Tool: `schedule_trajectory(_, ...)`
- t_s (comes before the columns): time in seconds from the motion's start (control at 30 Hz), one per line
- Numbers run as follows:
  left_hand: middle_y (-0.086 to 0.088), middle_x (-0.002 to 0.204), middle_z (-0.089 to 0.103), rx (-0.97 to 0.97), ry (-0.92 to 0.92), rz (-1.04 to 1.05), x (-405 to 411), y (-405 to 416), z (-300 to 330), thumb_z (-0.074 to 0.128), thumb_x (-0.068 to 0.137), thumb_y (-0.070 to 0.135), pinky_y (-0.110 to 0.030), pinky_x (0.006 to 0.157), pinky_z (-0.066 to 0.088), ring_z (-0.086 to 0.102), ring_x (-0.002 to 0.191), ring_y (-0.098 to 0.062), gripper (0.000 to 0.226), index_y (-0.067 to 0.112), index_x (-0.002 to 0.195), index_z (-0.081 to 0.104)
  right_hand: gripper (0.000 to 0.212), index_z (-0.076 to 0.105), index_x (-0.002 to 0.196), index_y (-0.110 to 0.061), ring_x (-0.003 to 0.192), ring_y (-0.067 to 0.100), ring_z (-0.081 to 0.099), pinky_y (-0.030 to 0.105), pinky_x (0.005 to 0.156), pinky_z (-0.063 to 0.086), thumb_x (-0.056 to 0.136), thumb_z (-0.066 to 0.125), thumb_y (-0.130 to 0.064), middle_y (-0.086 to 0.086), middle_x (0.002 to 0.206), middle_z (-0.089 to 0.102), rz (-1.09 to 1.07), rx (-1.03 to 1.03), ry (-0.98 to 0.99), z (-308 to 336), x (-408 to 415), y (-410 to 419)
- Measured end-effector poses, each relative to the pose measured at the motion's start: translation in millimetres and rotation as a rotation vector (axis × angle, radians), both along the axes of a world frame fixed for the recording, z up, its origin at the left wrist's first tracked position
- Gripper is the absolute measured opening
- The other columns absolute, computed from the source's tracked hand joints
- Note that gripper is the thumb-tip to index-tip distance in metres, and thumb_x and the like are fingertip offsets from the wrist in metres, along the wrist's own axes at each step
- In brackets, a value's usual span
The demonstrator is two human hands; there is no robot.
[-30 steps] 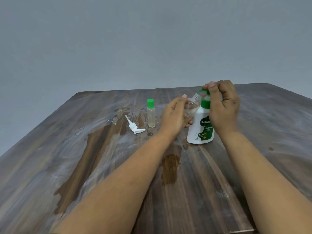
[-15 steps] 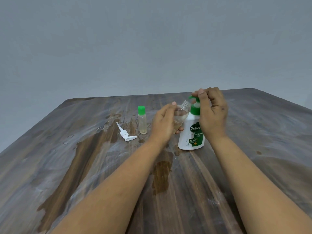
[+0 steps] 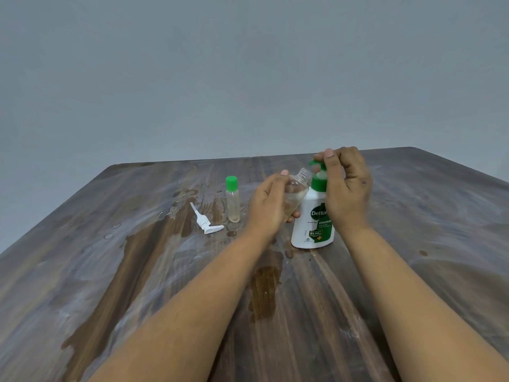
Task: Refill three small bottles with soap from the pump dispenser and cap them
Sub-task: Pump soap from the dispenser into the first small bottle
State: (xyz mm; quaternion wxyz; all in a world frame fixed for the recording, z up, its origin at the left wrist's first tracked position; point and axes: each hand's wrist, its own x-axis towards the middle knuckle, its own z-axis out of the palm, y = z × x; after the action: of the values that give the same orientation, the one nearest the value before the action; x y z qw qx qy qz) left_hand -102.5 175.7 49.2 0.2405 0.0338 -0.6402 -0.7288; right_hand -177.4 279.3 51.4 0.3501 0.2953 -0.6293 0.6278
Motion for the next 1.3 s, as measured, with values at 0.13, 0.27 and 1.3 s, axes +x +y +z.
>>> schedule_trajectory(0.13, 0.008, 0.075, 0.072, -0.001, 0.000, 0.002, -0.9, -0.3, -0.6, 0.043, 0.103, 0.031, -0.015, 0.039, 0.040, 0.057, 0.041, -0.014, 0.028, 0.018, 0.086, 0.061, 0.025, 0.067, 0.082, -0.022, 0.082, 0.001, 0.055, 0.018, 0.074, 0.042, 0.099, 0.050, -0.028, -0.001, 0.082, 0.058, -0.019, 0.029, 0.010, -0.2, -0.9, 0.3)
schedule_trajectory(0.27, 0.009, 0.076, 0.073, -0.020, -0.003, 0.001, -1.5, -0.9, -1.1, 0.042, 0.103, 0.033, -0.016, 0.040, 0.041, 0.057, 0.043, -0.014, 0.029, 0.018, 0.088, 0.062, 0.024, 0.065, 0.077, -0.020, 0.078, 0.000, 0.054, 0.015, 0.070, 0.041, 0.096, 0.051, -0.026, -0.003, 0.078, 0.056, -0.024, 0.048, 0.026, 0.6, -2.2, -0.2)
schedule_trajectory(1.3, 0.007, 0.078, 0.073, -0.008, 0.004, 0.007, -1.2, -1.2, -1.3, 0.042, 0.104, 0.032, -0.016, 0.040, 0.040, 0.057, 0.042, -0.014, 0.029, 0.021, 0.084, 0.061, 0.026, 0.059, 0.072, -0.036, 0.078, 0.003, 0.055, 0.020, 0.072, 0.043, 0.096, 0.052, -0.034, -0.006, 0.077, 0.056, -0.016, 0.008, 0.017, 2.0, -0.8, -2.9)
